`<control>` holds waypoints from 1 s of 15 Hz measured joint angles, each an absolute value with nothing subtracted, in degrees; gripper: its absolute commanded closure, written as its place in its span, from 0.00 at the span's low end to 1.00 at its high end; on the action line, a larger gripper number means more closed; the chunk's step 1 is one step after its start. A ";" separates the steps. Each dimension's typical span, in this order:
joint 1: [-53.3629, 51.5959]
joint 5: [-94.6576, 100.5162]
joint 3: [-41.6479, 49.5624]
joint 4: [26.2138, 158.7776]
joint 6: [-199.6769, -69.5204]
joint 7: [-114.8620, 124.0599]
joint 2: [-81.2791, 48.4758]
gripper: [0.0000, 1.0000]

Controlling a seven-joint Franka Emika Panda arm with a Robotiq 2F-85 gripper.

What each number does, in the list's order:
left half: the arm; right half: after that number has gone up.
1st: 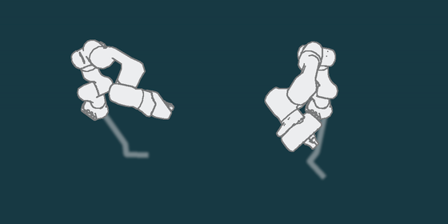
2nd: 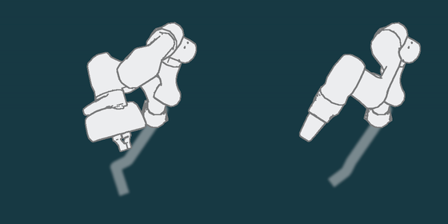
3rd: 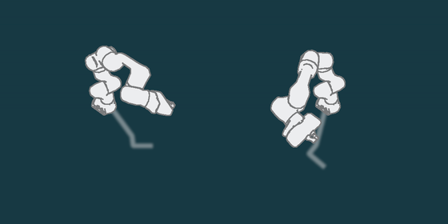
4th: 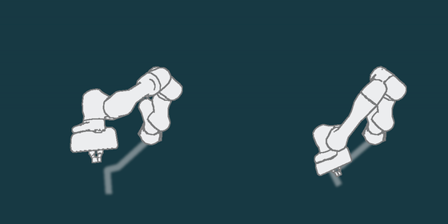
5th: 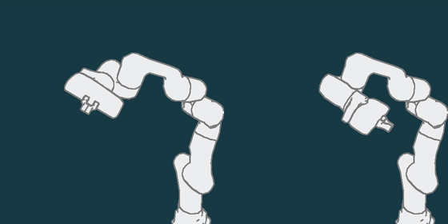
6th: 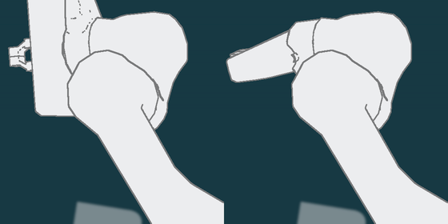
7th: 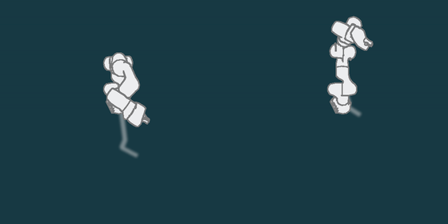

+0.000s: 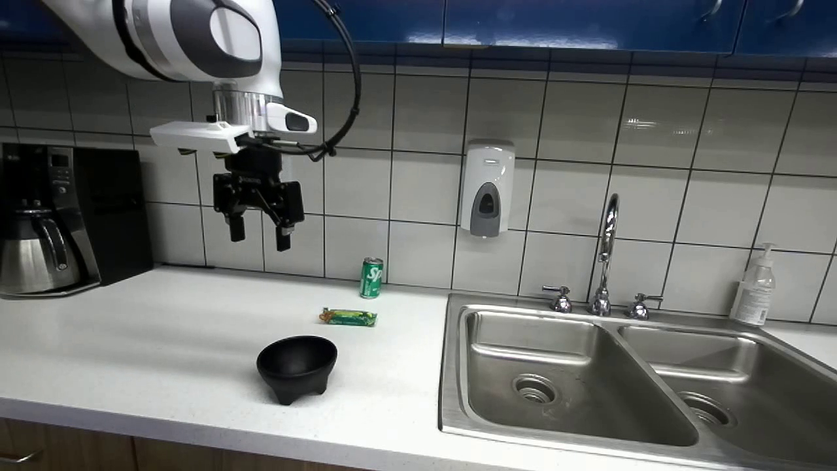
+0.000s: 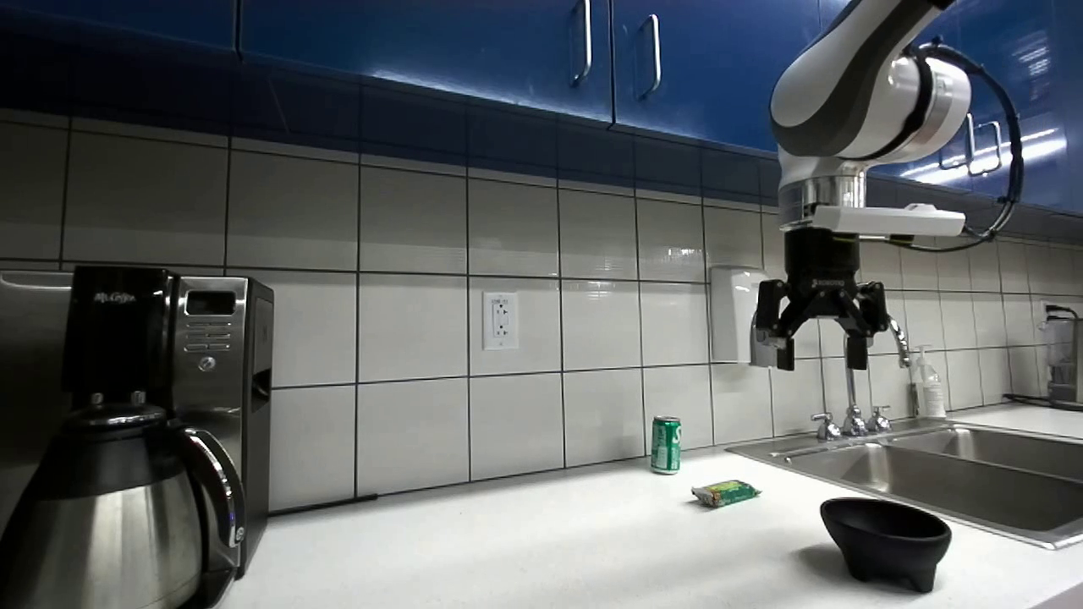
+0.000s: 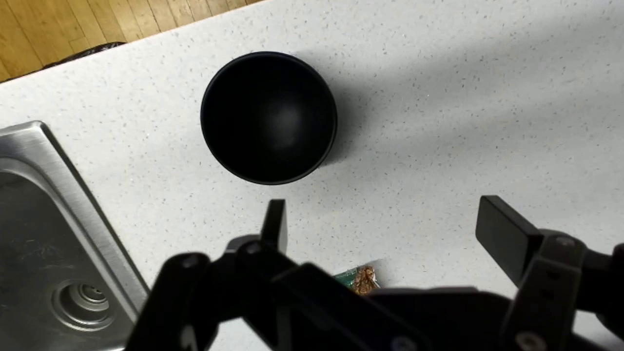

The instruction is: Pick up the green rectangular object and put it in the black bowl

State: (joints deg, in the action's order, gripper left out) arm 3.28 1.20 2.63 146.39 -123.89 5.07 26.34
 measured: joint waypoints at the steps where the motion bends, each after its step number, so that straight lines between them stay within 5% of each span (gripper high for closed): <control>1: 3.28 1.21 2.54 146.39 -124.96 5.55 25.18 0.00; 15: 3.31 1.12 2.13 138.66 -132.96 17.47 8.07 0.00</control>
State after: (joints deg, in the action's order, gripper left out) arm 3.31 1.12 2.13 138.66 -132.96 17.47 8.07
